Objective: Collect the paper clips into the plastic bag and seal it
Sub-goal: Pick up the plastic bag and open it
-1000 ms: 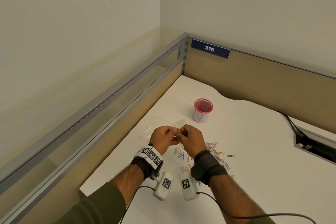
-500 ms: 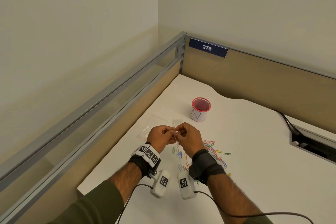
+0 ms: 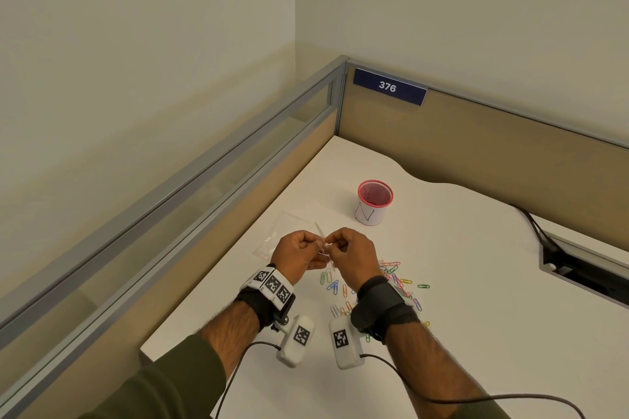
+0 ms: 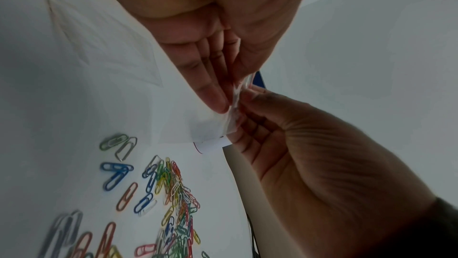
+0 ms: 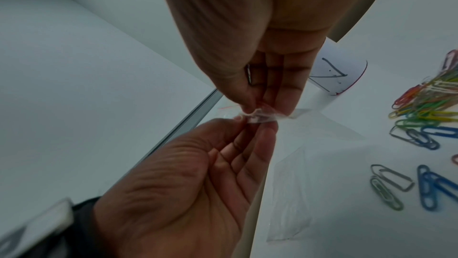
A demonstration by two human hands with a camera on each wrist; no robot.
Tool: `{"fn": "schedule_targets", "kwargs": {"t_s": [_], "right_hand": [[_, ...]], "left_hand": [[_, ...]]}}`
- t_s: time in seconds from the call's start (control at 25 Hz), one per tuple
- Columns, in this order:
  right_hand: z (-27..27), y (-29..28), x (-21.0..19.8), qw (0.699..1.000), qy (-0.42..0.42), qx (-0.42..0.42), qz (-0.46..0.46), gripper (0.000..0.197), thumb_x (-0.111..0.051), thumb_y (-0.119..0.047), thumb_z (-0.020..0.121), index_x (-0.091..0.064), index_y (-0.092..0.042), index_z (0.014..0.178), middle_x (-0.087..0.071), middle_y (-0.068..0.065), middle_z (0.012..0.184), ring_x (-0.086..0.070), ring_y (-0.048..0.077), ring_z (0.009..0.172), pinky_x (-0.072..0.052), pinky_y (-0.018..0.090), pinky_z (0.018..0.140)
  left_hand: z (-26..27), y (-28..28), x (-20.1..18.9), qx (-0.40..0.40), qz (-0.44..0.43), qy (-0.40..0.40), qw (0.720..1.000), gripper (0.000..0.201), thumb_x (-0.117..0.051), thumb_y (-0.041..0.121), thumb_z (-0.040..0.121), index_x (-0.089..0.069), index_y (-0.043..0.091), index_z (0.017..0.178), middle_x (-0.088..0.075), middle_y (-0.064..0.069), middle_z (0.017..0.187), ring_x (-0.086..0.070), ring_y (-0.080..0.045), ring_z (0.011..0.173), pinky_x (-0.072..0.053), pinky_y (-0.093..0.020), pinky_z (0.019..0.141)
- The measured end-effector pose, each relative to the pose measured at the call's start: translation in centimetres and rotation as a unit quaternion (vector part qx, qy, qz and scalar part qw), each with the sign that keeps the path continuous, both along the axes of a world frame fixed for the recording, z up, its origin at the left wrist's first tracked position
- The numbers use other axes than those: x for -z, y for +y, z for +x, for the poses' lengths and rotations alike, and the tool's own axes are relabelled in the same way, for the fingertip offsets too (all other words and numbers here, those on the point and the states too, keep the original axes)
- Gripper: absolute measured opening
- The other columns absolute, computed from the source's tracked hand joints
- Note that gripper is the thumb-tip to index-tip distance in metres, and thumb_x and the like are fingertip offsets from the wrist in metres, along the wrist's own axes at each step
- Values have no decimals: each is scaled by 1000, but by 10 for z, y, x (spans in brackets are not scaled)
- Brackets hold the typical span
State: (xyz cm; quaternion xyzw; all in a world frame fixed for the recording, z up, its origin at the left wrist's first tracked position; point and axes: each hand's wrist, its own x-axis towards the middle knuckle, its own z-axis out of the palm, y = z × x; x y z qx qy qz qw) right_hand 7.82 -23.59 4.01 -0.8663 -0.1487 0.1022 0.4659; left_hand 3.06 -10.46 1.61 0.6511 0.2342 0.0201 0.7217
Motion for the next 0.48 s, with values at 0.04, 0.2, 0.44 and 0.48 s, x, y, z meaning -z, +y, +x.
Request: {"fn": "schedule_targets", "kwargs": {"t_s": [0.04,0.2,0.44,0.48], "right_hand": [[0,1,0,1000,-4,1,-5,5,-63,-14,85,-67,-18,86,-68,2,79,-65,20,72,-59,34,70],[1,-1,1,999,-3,-12,-32,7,-66,-23,85,-69,-18,89,-67,0,81,-64,18,73,-59,37,71],[5,-6,-5,1000,9,-17,-21,13,-61,-18,90,-73,-12,86,-69,2,78,-66,21,74,-59,41,70],[5,-5,-6,999,6,-15,-28,14,-61,-17,90,-72,-12,84,-69,3,78,-65,22,74,-58,41,70]], "left_hand": [[0,0,-1,-2,8,-1,1000,7,-64,7,93,-66,0,96,-75,-17,85,-74,-30,76,-62,-43,77],[1,-1,-5,9,36,-5,999,13,-69,12,91,-68,-1,96,-75,-18,85,-75,-30,76,-62,-43,75],[7,-2,-15,28,94,-5,995,13,-61,12,96,-65,1,93,-74,-14,80,-74,-28,74,-63,-41,74],[8,-3,-17,32,120,-1,992,13,-60,13,97,-65,2,93,-74,-13,80,-75,-25,73,-63,-40,73]]}}
